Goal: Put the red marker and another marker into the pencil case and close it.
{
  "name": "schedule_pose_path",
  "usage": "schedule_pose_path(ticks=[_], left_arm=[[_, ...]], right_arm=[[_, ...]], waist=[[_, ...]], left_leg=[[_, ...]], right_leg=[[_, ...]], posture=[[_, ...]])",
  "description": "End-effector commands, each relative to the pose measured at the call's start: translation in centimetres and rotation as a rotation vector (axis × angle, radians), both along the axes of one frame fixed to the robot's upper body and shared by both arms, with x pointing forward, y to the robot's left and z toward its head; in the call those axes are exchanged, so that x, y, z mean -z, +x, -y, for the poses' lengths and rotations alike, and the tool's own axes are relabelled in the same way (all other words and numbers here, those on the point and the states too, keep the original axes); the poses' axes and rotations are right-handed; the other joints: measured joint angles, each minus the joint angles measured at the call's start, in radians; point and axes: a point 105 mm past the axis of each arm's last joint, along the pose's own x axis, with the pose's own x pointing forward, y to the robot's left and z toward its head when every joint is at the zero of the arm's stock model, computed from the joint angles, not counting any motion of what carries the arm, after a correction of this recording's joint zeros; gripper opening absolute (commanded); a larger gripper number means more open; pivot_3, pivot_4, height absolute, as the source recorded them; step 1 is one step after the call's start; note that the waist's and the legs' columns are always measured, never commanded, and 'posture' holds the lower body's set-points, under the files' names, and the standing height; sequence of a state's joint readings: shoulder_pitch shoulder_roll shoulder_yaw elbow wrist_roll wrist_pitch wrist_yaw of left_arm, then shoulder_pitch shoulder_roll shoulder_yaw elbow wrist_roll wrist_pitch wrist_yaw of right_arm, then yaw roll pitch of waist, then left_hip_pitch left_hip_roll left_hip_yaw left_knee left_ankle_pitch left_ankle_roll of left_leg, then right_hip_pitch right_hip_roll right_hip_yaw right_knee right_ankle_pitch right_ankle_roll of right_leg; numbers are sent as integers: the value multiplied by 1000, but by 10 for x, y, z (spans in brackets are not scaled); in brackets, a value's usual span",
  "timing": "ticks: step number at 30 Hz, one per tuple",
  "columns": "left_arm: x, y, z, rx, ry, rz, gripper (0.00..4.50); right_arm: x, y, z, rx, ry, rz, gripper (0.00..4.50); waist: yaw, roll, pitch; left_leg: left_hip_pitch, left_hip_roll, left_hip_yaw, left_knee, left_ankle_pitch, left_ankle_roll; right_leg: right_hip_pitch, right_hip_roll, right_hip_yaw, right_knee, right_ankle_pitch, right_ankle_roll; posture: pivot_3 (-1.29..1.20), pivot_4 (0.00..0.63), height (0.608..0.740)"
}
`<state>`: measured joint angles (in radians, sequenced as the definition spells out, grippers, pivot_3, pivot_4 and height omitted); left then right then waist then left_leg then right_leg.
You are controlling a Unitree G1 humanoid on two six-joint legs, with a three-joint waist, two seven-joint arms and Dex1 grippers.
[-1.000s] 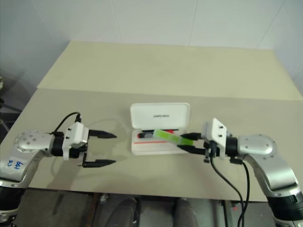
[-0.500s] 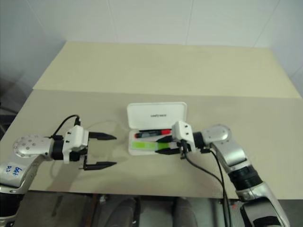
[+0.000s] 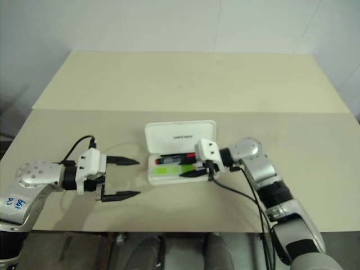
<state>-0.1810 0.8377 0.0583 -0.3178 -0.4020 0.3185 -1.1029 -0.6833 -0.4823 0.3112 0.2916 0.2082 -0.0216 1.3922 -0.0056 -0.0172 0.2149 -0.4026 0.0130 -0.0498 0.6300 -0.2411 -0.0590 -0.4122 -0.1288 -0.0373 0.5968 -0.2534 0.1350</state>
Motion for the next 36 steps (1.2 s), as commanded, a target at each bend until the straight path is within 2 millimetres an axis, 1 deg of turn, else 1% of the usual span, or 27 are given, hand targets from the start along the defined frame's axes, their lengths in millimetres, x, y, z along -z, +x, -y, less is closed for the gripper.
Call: schedule_pose_path(ticks=[1, 3, 5, 6, 8, 9, 10, 12, 13, 15, 16, 19, 21, 24, 26, 27, 29, 32, 34, 36], left_arm=[[-8, -3, 5, 15, -14, 35, 4500], [-8, -3, 5, 15, -16, 37, 4500], [-8, -3, 5, 14, -16, 38, 4500], [-8, -3, 5, 13, -16, 39, 4500], [-8, -3, 6, 14, -16, 40, 4500], [-8, -3, 6, 15, -16, 40, 4500], [-8, -3, 7, 16, -17, 40, 4500], [-9, -3, 7, 18, -17, 41, 4500], [-9, -2, 7, 19, -18, 41, 4500], [-9, -2, 8, 21, -18, 42, 4500], [-9, -2, 8, 24, -18, 41, 4500], [-9, -3, 10, 35, -24, 40, 4500], [-9, -3, 12, 42, -27, 40, 4500], [-11, -1, 18, 63, -44, 40, 4500], [-12, -1, 22, 75, -56, 39, 4500], [-13, -1, 25, 80, -65, 39, 4500], [-15, -1, 28, 87, -78, 38, 4500], [-15, -2, 32, 99, -89, 35, 4500], [-15, -1, 36, 110, -98, 33, 4500], [-16, 1, 43, 130, -109, 33, 4500]], right_arm=[[-6, -1, -5, -36, 9, 24, 1104], [-5, -2, -7, -39, 9, 24, 1104], [-6, -2, -9, -40, 15, 28, 1868], [-6, -3, -10, -42, 17, 29, 2077], [-6, -3, -11, -42, 21, 31, 2815], [-6, -3, -12, -42, 23, 31, 3087], [-6, -3, -13, -41, 24, 34, 3569], [-6, -3, -13, -42, 27, 35, 4264], [-7, -3, -13, -38, 33, 41, 4435], [-11, -3, -12, -33, 42, 58, 4435], [-16, -3, -9, -24, 56, 63, 4435], [-31, -6, 3, -1, 81, 72, 4435], [-37, -9, 10, 11, 83, 81, 4435], [-53, -22, 32, 69, 101, 82, 4435], [-59, -29, 46, 125, 105, 75, 4435], [-60, -30, 58, 186, 105, 70, 4435], [-61, -30, 76, 279, 102, 62, 4435], [-56, -26, 108, 438, 92, 54, 4435], [-48, -18, 138, 587, 70, 57, 4435], [-32, -8, 173, 768, 52, 47, 4435]], waist=[[-1, 0, 0], [0, 0, 0], [0, 0, 0], [0, 0, 0], [0, 0, 0], [0, 0, 0], [0, 0, 0], [0, 0, 0], [0, 0, 0], [0, 0, 0], [0, 0, 0], [1, 0, 0], [3, 0, 0], [11, 0, 0], [12, 0, 0], [11, 0, 0], [12, 0, 0], [8, 0, 0], [6, 0, 0], [6, 0, 0]], left_leg=[[0, 0, 1, 0, 0, 0], [1, 1, 1, 0, 0, 0], [1, 1, 2, 0, 0, 0], [1, 1, 2, 0, 0, 0], [1, 1, 2, 0, 0, 0], [1, 1, 2, 0, 0, 0], [1, 1, 2, 0, 0, 0], [1, 1, 2, 0, 0, 0], [1, 2, 2, 0, 0, 0], [1, 2, 2, 0, 0, 0], [1, 2, 2, 0, 0, 0], [1, 2, 3, 0, 0, 0], [1, 2, 3, 0, 0, -1], [0, 2, 3, 0, 0, -1], [0, 1, 3, 0, 0, -1], [0, 1, 3, 1, 0, -1], [0, 1, 4, 0, 0, -1], [0, 2, 5, 1, 0, -1], [0, 2, 6, 1, 0, -1], [1, 2, 6, 2, 0, 0]], right_leg=[[0, 0, 0, 0, 0, 0], [0, 0, 1, 0, 1, -1], [0, 0, 1, 0, 1, -1], [0, 0, 1, 0, 1, -1], [0, 1, 1, 0, 1, -2], [-1, 1, 1, 0, 1, -2], [-1, 1, 1, 0, 1, -2], [-1, 1, 1, 0, 1, -2], [-1, 1, 1, 0, 1, -2], [-1, 1, 1, 0, 1, -2], [-1, 1, 1, 0, 1, -2], [-1, 1, 1, 0, 1, -2], [-1, 1, 2, 0, 1, -2], [-1, 1, 2, -1, 1, -2], [-1, 1, 2, -2, 1, -1], [-1, 1, 2, -2, 2, -1], [-1, 1, 2, -2, 2, -1], [-1, 1, 2, -3, 2, -2], [0, 1, 2, -4, 2, -2], [0, 1, 3, -4, 2, -2]], posture=[[0, 150, 740], [0, 150, 740], [0, 150, 740], [0, 150, 740], [0, 150, 740], [0, 150, 740], [0, 150, 740], [0, 150, 740], [0, 150, 740], [0, 150, 740], [0, 150, 740], [0, 150, 740], [0, 150, 740], [0, 150, 740], [0, 150, 740], [0, 150, 740], [0, 150, 740], [0, 150, 740], [0, 150, 740], [0, 150, 740]])
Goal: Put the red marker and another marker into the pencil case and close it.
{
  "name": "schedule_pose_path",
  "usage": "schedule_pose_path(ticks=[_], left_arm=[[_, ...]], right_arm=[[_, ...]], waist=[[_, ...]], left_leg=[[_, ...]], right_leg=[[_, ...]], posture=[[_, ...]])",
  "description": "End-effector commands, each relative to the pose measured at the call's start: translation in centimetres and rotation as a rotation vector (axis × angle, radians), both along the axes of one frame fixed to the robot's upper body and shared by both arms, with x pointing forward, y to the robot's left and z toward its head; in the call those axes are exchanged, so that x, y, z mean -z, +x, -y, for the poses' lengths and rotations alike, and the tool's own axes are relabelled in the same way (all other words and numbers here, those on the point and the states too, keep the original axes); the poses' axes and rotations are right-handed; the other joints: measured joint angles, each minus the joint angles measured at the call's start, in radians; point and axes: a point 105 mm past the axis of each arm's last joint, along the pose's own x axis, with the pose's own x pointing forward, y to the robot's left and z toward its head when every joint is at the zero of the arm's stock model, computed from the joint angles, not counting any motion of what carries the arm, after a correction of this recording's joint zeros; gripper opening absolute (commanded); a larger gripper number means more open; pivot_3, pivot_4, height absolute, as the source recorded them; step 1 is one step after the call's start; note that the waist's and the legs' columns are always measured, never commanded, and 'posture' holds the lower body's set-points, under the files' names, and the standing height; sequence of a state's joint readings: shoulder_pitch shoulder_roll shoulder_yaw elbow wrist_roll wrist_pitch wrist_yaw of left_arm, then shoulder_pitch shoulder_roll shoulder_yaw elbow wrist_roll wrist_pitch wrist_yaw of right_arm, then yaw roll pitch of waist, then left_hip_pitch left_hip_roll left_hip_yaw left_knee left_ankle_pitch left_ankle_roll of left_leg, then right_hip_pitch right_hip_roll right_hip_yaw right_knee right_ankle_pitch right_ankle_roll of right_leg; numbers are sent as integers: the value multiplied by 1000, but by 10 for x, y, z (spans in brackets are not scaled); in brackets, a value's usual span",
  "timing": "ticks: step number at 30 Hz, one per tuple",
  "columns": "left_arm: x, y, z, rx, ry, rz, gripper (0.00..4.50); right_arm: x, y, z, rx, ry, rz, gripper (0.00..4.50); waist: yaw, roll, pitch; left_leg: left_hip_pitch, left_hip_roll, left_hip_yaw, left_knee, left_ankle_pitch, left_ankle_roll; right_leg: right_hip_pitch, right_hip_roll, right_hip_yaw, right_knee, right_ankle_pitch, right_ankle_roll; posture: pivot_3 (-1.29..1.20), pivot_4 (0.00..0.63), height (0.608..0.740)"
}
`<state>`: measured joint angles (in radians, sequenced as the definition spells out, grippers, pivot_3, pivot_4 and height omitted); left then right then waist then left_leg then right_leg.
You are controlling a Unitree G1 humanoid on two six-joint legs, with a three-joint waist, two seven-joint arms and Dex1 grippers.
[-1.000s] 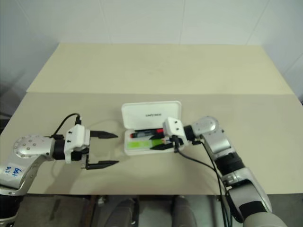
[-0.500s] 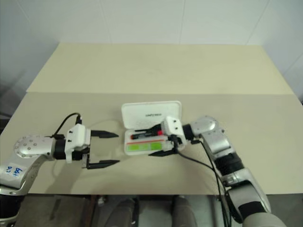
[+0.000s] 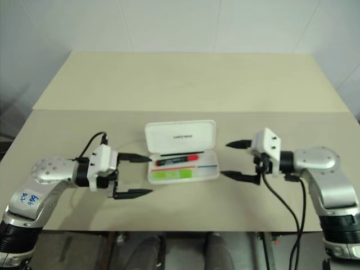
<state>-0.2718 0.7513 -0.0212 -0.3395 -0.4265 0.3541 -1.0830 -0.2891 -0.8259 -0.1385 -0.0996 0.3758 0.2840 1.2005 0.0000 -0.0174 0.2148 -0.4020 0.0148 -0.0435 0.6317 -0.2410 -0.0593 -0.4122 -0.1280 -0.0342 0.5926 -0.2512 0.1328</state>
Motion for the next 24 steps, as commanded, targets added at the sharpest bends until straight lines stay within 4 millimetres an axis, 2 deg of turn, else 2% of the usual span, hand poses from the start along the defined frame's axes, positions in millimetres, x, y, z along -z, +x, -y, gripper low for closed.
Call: schedule_pose_path(ticks=[1, 7, 11, 19, 24], left_arm=[[-7, 0, 12, 45, -24, 25, 4500], [-12, 6, 18, 64, -29, 32, 4500], [-14, 9, 20, 67, -36, 31, 4500], [-19, 11, 26, 66, -61, 19, 4500], [-21, 12, 27, 56, -64, 21, 4500]], right_arm=[[9, 13, 52, 254, -22, 26, 4435], [33, 22, 84, 387, -8, -8, 4435], [37, 31, 91, 416, -2, 2, 4435], [42, 56, 85, 429, 34, 4, 4435], [54, 59, 80, 408, 31, -36, 4435]], waist=[[0, 0, 0], [-4, 0, 0], [-7, 0, 0], [-7, -1, 0], [-7, -1, 0]], left_leg=[[0, 0, 1, 0, 0, 0], [1, 0, 4, 1, 2, 3], [6, 0, 11, 1, 2, 3], [11, 0, 18, 0, 2, 4], [11, 0, 20, 0, 2, 4]], right_leg=[[1, 0, 0, -1, 0, -1], [1, 1, 6, -2, 2, -4], [1, 2, 14, -2, 2, -5], [3, 3, 23, -2, 3, -6], [3, 3, 24, -2, 4, -4]], posture=[[0, 150, 740], [0, 150, 740], [0, 150, 740], [0, 150, 740], [0, 150, 740]])
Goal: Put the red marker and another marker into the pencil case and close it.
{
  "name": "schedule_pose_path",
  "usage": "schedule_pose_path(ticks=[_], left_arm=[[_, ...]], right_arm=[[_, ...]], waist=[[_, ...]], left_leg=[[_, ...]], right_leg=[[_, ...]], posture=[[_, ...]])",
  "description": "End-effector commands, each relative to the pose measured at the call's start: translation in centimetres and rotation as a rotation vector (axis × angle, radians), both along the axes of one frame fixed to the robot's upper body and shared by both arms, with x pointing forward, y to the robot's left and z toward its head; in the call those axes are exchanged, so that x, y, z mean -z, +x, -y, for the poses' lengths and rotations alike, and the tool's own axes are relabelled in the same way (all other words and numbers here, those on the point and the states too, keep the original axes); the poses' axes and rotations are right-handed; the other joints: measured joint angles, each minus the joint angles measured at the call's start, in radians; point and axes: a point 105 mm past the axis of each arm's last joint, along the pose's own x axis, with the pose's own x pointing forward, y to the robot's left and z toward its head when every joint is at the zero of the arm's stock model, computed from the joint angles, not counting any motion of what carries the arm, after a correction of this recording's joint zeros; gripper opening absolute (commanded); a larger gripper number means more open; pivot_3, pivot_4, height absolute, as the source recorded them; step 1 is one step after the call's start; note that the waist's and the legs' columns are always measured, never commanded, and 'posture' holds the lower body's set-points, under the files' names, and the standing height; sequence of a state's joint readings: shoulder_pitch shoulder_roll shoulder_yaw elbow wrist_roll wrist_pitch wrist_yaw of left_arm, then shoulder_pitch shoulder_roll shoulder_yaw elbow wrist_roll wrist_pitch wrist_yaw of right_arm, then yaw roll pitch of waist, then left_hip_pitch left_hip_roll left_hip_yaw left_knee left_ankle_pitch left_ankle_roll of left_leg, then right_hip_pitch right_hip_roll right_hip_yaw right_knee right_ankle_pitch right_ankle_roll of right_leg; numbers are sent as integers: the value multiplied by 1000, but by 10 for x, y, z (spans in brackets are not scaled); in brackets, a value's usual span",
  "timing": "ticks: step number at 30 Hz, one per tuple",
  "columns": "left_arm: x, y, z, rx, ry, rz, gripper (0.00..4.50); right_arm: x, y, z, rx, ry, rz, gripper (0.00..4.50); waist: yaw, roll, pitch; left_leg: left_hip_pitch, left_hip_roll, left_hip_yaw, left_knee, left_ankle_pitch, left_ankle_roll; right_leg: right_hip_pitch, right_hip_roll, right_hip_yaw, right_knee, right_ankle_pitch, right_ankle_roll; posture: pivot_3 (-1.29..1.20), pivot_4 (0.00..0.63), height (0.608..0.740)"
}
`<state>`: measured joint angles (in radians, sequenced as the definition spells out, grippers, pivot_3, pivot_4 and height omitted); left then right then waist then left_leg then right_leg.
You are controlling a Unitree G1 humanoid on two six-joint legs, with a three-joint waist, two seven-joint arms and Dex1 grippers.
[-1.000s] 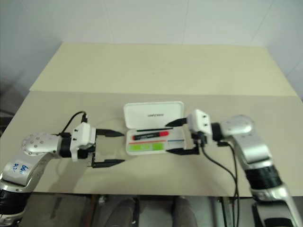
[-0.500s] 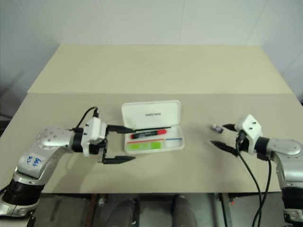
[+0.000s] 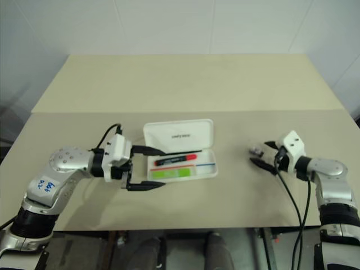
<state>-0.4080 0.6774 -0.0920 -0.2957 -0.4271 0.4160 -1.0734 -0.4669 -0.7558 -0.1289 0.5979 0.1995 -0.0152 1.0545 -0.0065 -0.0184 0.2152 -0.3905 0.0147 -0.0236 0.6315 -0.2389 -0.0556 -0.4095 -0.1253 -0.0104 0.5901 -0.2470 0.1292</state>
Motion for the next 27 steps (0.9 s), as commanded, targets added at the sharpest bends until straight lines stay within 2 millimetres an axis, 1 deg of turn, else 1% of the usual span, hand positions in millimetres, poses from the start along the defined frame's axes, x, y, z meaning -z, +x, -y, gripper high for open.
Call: schedule_pose_path(ticks=[1, 4, 6, 12, 14, 17, 19, 22, 23, 25, 26, 27], left_arm=[[-9, 0, 1, 0, -21, 30, 4500], [-10, 0, 1, -10, -22, 33, 4500], [-10, 0, 1, -12, -22, 34, 4500], [-11, 1, 0, -22, -26, 41, 4500], [-12, 1, 0, -24, -26, 42, 4500], [-11, 2, -1, -26, -25, 43, 4500], [-11, 2, -2, -27, -21, 44, 4500], [-9, 1, -4, -29, -6, 42, 4500], [-9, 1, -5, -30, -3, 42, 4500], [-8, -1, -7, -32, 2, 38, 4500], [-8, -1, -8, -33, 4, 37, 4500], [-7, -2, -9, -35, 9, 35, 4500]], right_arm=[[2, 3, 0, -8, -4, 3, 4435], [7, 5, 2, -3, 8, -17, 3836], [9, 5, 3, -9, 9, -26, 3193], [8, 3, 3, -39, 26, -44, 955], [8, 1, 2, -54, 29, -51, 351], [4, -1, -4, -90, 24, -46, 338], [-5, -1, -14, -143, 18, -17, 338], [-24, -6, -42, -284, 16, 24, 338], [-28, -7, -48, -310, 16, 28, 338], [-36, -13, -67, -395, 20, 35, 338], [-39, -16, -73, -423, 22, 33, 338], [-42, -20, -85, -470, 24, 33, 338]], waist=[[-2, 0, 0], [-8, -1, 0], [-13, -1, 0], [-18, -2, 0], [-19, -2, 0], [-19, -2, 0], [-20, -2, 0], [-22, -2, 0], [-24, -2, 0], [-25, -2, 0], [-24, -2, 0], [-23, -2, 0]], left_leg=[[0, 0, 0, 0, 0, 0], [2, 0, 2, 0, 0, 0], [3, 0, 4, 1, 0, 1], [3, 0, 5, 3, 2, 3], [3, 0, 6, 3, 2, 3], [3, 0, 6, 2, 2, 3], [3, 0, 6, 1, 2, 3], [2, 0, 6, 0, 2, 3], [2, 0, 7, -1, 2, 3], [2, 1, 7, -1, 1, 2], [3, 2, 7, -1, 1, 2], [3, 3, 7, -1, 1, 2]], right_leg=[[0, 0, 0, 0, 0, 0], [1, 0, 2, 0, 0, 0], [1, 0, 3, -1, 0, -3], [4, 0, 6, -5, 4, -3], [4, 0, 7, -5, 4, -3], [4, 0, 7, -5, 4, -4], [3, 0, 7, -5, 4, -3], [0, 1, 7, -4, 4, -2], [0, 1, 7, -4, 5, 0], [-1, 2, 8, -3, 10, 8], [-1, 3, 8, -3, 10, 9], [-1, 4, 8, -3, 10, 9]], posture=[[0, 150, 740], [0, 150, 740], [0, 150, 740], [0, 150, 740], [0, 150, 740], [0, 150, 740], [0, 150, 740], [0, 150, 740], [0, 150, 740], [0, 150, 740], [0, 150, 740], [0, 150, 740]])
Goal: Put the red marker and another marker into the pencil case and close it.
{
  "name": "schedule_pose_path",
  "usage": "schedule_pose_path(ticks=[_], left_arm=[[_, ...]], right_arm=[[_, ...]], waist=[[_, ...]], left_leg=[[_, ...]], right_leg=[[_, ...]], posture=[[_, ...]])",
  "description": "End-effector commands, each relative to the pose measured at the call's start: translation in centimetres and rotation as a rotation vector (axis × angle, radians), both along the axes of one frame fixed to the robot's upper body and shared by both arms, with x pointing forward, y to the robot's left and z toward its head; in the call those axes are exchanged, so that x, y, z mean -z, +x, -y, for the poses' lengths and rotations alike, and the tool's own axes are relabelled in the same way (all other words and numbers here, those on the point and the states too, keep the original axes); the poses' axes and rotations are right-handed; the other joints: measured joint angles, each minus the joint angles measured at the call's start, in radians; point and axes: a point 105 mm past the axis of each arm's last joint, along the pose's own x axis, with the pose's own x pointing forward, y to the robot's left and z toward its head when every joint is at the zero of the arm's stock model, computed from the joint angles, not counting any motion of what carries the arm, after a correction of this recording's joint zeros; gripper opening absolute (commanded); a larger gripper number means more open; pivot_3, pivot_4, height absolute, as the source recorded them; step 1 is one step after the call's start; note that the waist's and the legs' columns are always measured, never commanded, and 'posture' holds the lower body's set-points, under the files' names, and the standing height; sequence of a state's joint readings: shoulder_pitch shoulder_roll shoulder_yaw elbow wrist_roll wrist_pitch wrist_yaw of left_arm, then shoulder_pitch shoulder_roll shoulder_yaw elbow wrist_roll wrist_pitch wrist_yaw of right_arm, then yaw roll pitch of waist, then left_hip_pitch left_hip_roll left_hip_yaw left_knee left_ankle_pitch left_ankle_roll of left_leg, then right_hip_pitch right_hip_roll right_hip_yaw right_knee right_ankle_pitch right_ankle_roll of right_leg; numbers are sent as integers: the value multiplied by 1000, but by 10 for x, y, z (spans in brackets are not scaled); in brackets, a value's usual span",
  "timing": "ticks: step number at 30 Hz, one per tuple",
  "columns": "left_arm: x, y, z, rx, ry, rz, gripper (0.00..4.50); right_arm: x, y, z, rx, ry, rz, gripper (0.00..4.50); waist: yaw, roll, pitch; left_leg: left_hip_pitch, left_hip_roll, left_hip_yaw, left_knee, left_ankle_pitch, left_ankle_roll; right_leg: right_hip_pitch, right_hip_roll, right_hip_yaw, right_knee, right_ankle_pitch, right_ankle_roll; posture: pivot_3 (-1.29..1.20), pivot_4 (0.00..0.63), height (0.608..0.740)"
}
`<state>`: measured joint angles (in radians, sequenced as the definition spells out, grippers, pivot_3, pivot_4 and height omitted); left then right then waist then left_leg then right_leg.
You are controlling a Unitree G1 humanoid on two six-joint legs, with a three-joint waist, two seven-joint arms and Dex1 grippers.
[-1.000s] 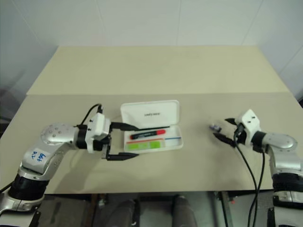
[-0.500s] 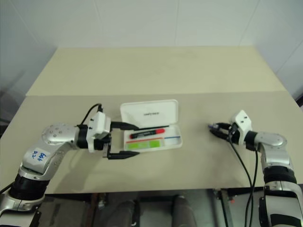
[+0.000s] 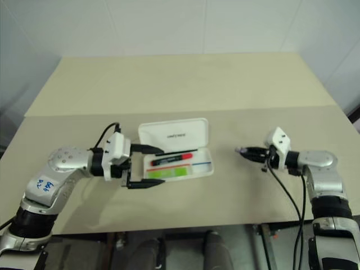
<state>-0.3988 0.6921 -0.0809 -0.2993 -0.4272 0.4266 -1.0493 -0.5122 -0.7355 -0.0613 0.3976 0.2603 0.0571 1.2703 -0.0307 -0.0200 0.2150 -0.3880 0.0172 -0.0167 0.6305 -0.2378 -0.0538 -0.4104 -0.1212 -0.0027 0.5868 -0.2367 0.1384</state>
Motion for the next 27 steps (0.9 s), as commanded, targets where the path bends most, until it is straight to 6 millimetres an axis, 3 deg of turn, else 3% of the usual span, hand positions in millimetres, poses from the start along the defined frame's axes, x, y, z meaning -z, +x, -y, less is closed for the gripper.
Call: schedule_pose_path(ticks=[1, 5, 8, 17, 27], left_arm=[[-6, -5, -5, 3, 6, 34, 4500], [-3, -10, -9, 2, 17, 25, 4500], [-2, -11, -10, -1, 17, 23, 4500], [-2, -14, -13, -24, 18, 31, 4500], [-3, -16, -14, -39, 15, 33, 4500]], right_arm=[[-14, -12, -31, -137, 18, 16, 338], [-17, -30, -77, -326, 24, -1, 338], [-11, -36, -96, -408, 25, -34, 338], [3, -20, -106, -450, -13, -48, 338], [7, -14, -97, -469, -44, -66, 338]], waist=[[2, 0, 0], [2, 0, 0], [3, 0, 0], [2, -1, 0], [3, -1, 0]], left_leg=[[0, 1, 0, 0, 0, 0], [0, 4, 0, 0, -1, -2], [0, 4, 0, 0, -2, -3], [-1, 4, 1, 0, -2, -3], [-1, 6, 1, 0, -2, -3]], right_leg=[[0, 1, 0, 0, -1, -2], [0, 5, 2, -1, -8, -15], [-1, 6, 3, -1, -8, -15], [-2, 6, 3, -1, -8, -16], [-3, 7, 3, 0, -8, -15]], posture=[[0, 150, 740], [0, 150, 740], [0, 150, 740], [0, 150, 740], [0, 150, 740]])
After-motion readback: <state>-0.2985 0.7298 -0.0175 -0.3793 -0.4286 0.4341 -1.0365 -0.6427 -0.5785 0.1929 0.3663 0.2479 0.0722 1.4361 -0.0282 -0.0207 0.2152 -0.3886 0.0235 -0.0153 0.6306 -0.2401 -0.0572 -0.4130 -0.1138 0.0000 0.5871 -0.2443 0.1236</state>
